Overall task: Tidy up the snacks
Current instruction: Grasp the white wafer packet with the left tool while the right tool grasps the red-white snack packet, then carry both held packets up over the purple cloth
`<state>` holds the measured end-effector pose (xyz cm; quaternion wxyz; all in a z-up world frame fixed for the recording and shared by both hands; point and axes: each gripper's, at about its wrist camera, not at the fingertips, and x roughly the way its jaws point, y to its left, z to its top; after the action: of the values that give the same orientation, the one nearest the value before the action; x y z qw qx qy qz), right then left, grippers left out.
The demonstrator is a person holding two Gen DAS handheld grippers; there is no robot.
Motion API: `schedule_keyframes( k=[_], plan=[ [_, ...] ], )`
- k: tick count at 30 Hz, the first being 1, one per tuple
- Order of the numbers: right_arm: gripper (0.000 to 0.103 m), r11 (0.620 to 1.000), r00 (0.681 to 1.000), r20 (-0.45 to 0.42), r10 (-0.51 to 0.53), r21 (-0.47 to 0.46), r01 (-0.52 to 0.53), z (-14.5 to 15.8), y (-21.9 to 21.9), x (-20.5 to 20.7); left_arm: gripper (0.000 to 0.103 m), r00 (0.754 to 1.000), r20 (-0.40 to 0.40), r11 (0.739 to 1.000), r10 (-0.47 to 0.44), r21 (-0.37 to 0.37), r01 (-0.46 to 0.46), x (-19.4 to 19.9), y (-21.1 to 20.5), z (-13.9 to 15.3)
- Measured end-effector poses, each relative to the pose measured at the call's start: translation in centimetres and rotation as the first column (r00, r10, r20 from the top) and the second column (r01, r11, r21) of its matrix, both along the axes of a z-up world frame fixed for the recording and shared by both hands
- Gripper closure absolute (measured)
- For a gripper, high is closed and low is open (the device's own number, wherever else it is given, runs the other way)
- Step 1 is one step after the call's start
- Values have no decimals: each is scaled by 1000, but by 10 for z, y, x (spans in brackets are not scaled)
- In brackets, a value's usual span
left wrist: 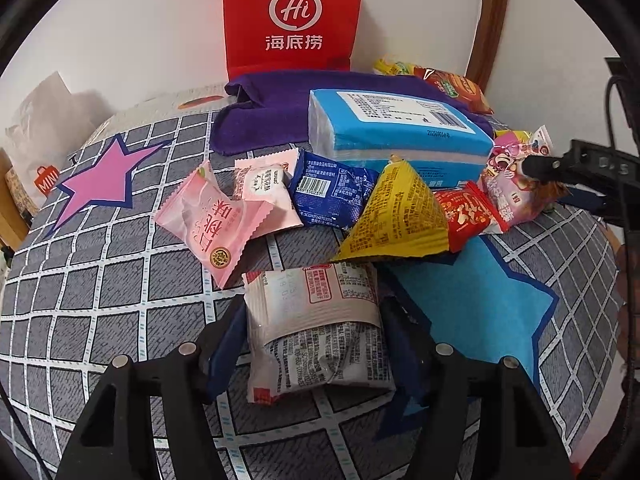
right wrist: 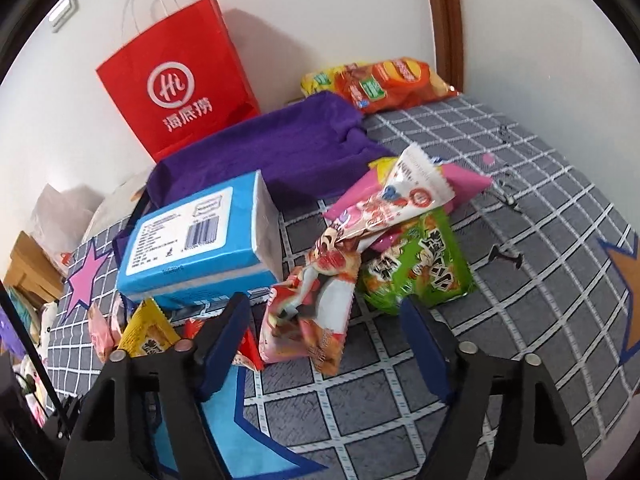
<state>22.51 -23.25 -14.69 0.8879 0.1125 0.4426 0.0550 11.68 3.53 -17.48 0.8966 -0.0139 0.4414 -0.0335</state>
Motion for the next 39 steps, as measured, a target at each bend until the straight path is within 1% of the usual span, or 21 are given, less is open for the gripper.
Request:
schedule_keyframes(
  k=[2,5,6,7,11,17,24,26,27,28,29,30,31,33,34,35,37,39],
  plan=[
    [38,1000,1000,-3,-6,-6,6,-2,3,1,39,1000,0,1000,0,1,0,0,0,0],
    [56,1000,1000,-19,6,20,-5,-5,4,0,37,1000,-2,1000,-5,3,5,1,-1,0],
    [60,1000,1000,-26,12,29,-12,-6,5,0,37,1000,-2,1000,-6,0,6,0,-1,0],
    [69,999,999,-29,20,37,-19,-7,5,-1,36,1000,-3,1000,-8,-3,8,1,0,0],
    [73,998,999,-22,32,46,-31,-6,3,-9,35,1000,-5,1000,-13,0,13,2,-1,0],
    [73,996,999,5,49,68,-50,2,-8,-32,35,1000,-1,1000,-12,-16,12,2,1,0],
    [73,991,997,-29,67,115,-63,-4,-33,-73,35,1000,-2,1000,-12,-16,11,1,1,0],
    [72,992,996,-41,74,103,-69,-8,-41,-84,35,1000,-2,1000,-12,-12,12,1,1,0],
    [69,993,996,-51,78,90,-73,-11,-45,-88,35,1000,-2,1000,-12,-10,12,1,1,0],
    [59,994,995,-54,79,79,-74,-12,-48,-89,35,1000,-3,1000,-13,-8,13,1,0,0],
    [53,996,996,-54,70,56,-67,-14,-52,-91,35,1000,-3,1000,-13,-7,13,1,0,0],
    [44,998,997,-53,57,44,-55,-14,-55,-91,35,1000,-3,1000,-13,-6,13,2,0,0],
    [40,999,998,-46,33,34,-31,-14,-59,-92,35,1000,-3,1000,-13,-7,13,2,0,0],
    [36,998,999,-30,32,61,-30,-14,-62,-92,35,1000,-3,1000,-12,-7,12,1,0,0],
    [30,995,999,-24,43,92,-40,-15,-61,-91,35,1000,-3,1000,-12,-7,12,1,0,0],
    [28,993,999,-25,49,110,-46,-17,-61,-89,35,1000,-3,1000,-13,-6,13,1,0,0],
    [27,989,997,-24,67,136,-64,-20,-54,-84,35,1000,-3,1000,-13,-8,13,1,0,0],
    [27,987,996,-19,83,139,-79,-24,-46,-79,35,1000,-3,1000,-12,-9,12,1,0,0]
  ],
)
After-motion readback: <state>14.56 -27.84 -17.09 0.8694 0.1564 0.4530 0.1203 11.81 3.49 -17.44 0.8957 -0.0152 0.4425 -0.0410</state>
